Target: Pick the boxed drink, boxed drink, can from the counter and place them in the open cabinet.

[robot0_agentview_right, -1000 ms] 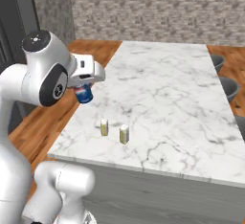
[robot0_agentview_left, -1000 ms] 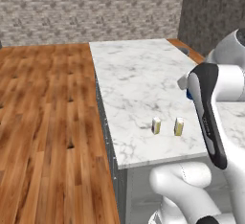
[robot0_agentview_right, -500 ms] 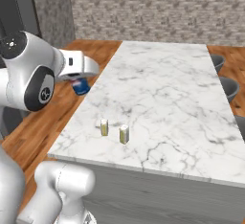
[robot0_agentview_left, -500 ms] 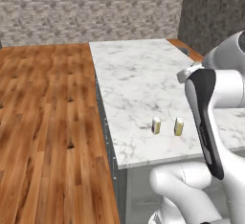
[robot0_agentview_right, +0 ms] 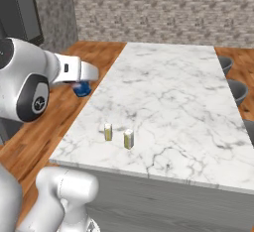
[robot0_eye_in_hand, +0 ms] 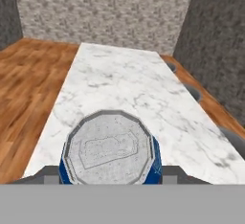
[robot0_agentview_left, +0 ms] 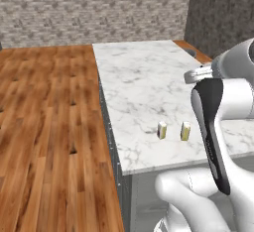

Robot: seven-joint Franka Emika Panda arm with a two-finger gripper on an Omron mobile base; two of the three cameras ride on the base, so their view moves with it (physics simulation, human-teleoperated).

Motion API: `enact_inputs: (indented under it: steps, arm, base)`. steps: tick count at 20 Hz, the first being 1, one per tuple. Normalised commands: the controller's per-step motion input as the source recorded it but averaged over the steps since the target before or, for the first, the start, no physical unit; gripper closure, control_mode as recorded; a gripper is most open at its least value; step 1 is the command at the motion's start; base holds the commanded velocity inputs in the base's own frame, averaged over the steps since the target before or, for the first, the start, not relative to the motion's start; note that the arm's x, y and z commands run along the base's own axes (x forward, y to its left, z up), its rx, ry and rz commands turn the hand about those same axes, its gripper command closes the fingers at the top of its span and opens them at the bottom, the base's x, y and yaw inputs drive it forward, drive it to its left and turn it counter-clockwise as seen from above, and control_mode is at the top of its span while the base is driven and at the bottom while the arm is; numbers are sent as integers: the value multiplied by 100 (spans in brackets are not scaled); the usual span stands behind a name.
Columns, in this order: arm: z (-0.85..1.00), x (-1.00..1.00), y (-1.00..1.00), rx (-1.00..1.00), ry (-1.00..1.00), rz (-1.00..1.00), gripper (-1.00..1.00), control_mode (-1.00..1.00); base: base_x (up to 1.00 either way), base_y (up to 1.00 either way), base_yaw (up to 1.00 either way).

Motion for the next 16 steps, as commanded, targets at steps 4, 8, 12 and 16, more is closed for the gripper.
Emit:
enact_inputs:
  steps: [4, 8, 12, 16]
  arm:
    - [-7, -22, 0, 4, -8, 0, 100, -100]
    - [-8, -20, 0, 6, -3, 0, 100, -100]
    - [-7, -16, 0, 6, -2, 0, 100, -100]
    - [-12, -16, 0, 3, -3, 0, 100, -100]
  base:
    - [0, 0, 0]
    - [0, 0, 0]
    - [0, 0, 0]
    - [0, 0, 0]
